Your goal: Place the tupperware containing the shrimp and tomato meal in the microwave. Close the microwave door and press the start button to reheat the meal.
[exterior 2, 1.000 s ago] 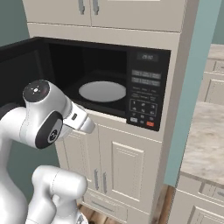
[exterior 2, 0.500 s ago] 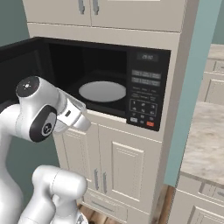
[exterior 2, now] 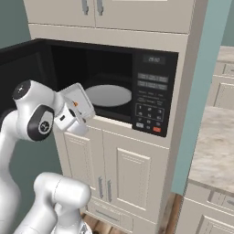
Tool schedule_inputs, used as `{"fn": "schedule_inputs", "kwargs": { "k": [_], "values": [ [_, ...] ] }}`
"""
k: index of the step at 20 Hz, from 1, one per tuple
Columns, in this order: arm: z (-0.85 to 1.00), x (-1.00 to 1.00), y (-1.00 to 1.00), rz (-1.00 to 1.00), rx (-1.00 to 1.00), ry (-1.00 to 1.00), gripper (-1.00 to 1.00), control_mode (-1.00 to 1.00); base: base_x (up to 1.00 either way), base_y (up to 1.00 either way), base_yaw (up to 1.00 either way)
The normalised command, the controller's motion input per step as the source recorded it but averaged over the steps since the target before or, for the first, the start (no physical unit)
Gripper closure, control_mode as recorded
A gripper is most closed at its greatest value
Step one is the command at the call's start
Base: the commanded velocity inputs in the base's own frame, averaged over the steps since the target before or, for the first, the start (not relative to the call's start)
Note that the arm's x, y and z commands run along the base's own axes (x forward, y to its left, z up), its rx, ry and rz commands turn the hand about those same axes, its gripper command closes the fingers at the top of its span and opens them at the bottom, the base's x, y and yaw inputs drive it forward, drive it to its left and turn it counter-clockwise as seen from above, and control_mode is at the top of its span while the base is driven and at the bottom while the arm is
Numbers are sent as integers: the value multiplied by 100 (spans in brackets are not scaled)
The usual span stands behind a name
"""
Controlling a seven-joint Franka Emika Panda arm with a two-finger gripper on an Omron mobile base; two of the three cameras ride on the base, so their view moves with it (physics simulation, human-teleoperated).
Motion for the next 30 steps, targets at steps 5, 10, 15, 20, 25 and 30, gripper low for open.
{"fn": "schedule_inputs", "kwargs": {
  "k": [5, 10, 15, 20, 25, 30],
  "values": [
    [-5, 58, -1, -4, 4, 0, 100, -100, 0, 0, 0],
    [0, 71, -19, -3, 14, 2, 100, -100, 0, 0, 0],
    [0, 50, -6, -1, 15, 6, 100, -100, 0, 0, 0],
    [-1, 37, 0, -3, 7, 4, 100, -100, 0, 0, 0],
    [-22, 37, 0, 0, 0, 0, 100, -100, 0, 0, 0],
    [-27, 42, 0, 0, 0, 0, 100, -100, 0, 0, 0]
  ]
}}
